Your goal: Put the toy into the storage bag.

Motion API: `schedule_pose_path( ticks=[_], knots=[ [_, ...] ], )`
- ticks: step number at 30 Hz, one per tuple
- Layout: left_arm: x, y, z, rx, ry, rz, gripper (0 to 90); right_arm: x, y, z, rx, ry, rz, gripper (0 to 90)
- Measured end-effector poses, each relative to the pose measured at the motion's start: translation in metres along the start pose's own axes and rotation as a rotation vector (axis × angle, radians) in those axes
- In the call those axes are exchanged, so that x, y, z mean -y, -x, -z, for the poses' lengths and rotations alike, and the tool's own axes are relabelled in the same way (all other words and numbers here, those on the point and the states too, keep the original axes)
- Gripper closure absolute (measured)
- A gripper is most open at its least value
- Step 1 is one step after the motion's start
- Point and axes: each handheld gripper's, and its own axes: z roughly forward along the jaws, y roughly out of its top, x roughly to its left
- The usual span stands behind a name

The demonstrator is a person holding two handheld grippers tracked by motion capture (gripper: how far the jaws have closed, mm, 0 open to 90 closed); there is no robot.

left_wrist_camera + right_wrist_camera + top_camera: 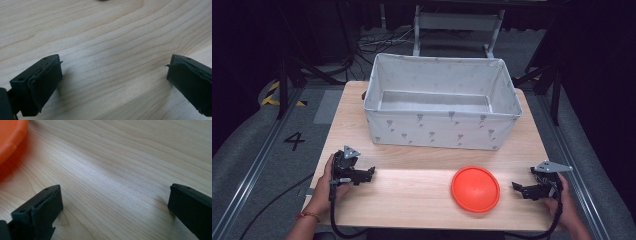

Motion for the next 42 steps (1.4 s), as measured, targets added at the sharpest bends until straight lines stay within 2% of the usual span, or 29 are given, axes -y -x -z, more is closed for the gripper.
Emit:
schedule_pose_path(
  ticks=[1,3,5,11,13,15,19,21,22,23,24,27,29,32,33,38,40,42],
  knots=[
    [0.001,-0.002,0.001,0.014,-0.001,-0.019,0.4,0.0,0.0,0.0,0.0,0.0,0.0,0.0],
    [0.004,-0.008,0.005,0.067,-0.012,-0.081,0.4,0.0,0.0,0.0,0.0,0.0,0.0,0.0],
    [0.008,-0.013,0.008,0.083,-0.009,-0.106,0.3,0.0,0.0,0.0,-0.003,0.0,0.004,0.0],
    [0.015,-0.014,0.014,0.088,-0.001,-0.117,0.5,0.001,-0.001,0.002,-0.004,0.003,0.015,0.3],
    [0.017,-0.015,0.015,0.103,0.0,-0.13,0.5,0.002,-0.002,0.003,0.0,0.012,0.041,0.3],
    [0.018,-0.015,0.017,0.11,-0.003,-0.134,0.5,0.002,-0.004,0.003,0.004,0.015,0.046,0.3],
    [0.019,-0.016,0.017,0.118,0.002,-0.138,0.5,0.003,0.0,0.004,-0.022,0.0,0.035,0.9],
    [0.019,-0.016,0.017,0.118,0.002,-0.138,0.5,0.003,0.001,0.005,-0.024,-0.005,0.033,3.3],
    [0.019,-0.016,0.017,0.118,0.002,-0.138,0.5,0.003,0.0,0.006,-0.028,-0.004,0.034,6.8],
    [0.019,-0.016,0.017,0.119,0.002,-0.138,0.5,0.002,-0.001,0.007,-0.039,-0.001,0.04,14.3],
    [0.019,-0.016,0.017,0.119,0.002,-0.138,0.5,0.001,-0.002,0.009,-0.049,0.005,0.048,22.6],
    [0.019,-0.016,0.017,0.119,0.002,-0.138,0.4,-0.001,-0.007,0.011,-0.069,0.003,0.058,17.8],
    [0.019,-0.016,0.017,0.119,0.002,-0.138,0.5,-0.004,-0.012,0.014,-0.072,0.019,0.062,22.6],
    [0.019,-0.016,0.017,0.116,-0.001,-0.14,0.5,-0.01,-0.018,0.018,-0.091,0.03,0.054,22.2],
    [0.019,-0.016,0.017,0.115,-0.001,-0.14,0.5,-0.015,-0.022,0.02,-0.114,0.044,0.059,22.3],
    [0.02,-0.016,0.018,0.12,-0.004,-0.139,0.5,-0.023,-0.032,0.022,-0.103,0.055,0.076,25.1],
    [0.02,-0.017,0.019,0.124,-0.003,-0.144,0.6,-0.028,-0.035,0.024,-0.131,0.08,0.068,25.1],
    [0.021,-0.017,0.018,0.127,-0.002,-0.142,0.6,-0.032,-0.041,0.027,-0.138,0.092,0.078,25.1]
  ],
)
